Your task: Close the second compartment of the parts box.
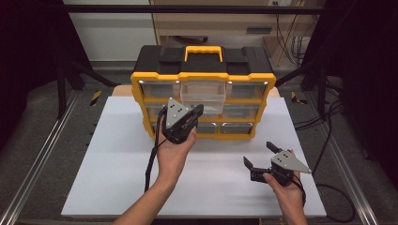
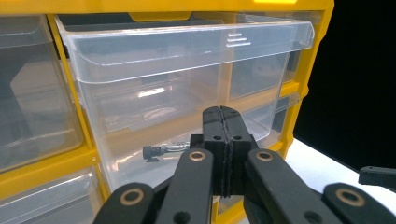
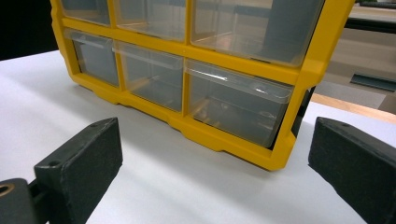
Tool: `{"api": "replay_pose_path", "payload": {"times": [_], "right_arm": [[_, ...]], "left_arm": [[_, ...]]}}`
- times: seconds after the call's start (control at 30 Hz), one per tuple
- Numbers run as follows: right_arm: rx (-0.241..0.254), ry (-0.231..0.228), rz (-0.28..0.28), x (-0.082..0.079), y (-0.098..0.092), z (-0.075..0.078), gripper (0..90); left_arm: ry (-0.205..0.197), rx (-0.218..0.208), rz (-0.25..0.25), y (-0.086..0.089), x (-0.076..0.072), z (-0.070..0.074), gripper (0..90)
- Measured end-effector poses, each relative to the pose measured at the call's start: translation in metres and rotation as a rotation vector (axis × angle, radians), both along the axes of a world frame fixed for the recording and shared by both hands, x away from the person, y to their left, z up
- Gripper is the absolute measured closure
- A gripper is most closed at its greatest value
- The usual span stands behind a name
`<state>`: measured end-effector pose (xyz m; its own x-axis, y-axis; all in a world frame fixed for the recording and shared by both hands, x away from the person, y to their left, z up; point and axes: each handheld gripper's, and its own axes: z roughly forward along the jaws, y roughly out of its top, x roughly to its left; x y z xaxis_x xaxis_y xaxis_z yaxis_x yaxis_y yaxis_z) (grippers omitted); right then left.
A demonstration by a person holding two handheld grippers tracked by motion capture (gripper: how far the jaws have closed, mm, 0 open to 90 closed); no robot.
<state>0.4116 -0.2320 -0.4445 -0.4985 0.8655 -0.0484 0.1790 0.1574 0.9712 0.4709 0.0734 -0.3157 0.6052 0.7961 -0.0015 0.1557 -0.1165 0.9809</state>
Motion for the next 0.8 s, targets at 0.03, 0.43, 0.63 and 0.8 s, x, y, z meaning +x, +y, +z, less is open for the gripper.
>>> {"api": "replay_pose_path", "payload": {"times": [0.03, 0.43, 0.63, 0.8], "right_arm": [[-0.001, 0.0, 0.001, 0.0001, 0.0, -0.0001, 3.2], [-0.002, 0.0, 0.001, 0.0, -0.0001, -0.0001, 3.2], [-0.001, 0.001, 0.001, -0.0001, -0.0001, -0.0001, 3.4], [0.001, 0.003, 0.003, 0.0, -0.0003, -0.0002, 3.1]], "left_arm": [[0.002, -0.002, 0.001, -0.0001, 0.0002, 0.0001, 89.9], [0.0, -0.005, 0.004, -0.0006, 0.0029, -0.0003, 89.9], [-0.006, -0.002, 0.005, -0.0006, 0.005, -0.0007, 89.9], [-0.005, -0.009, 0.005, -0.0009, 0.0069, -0.0011, 89.9]]}}
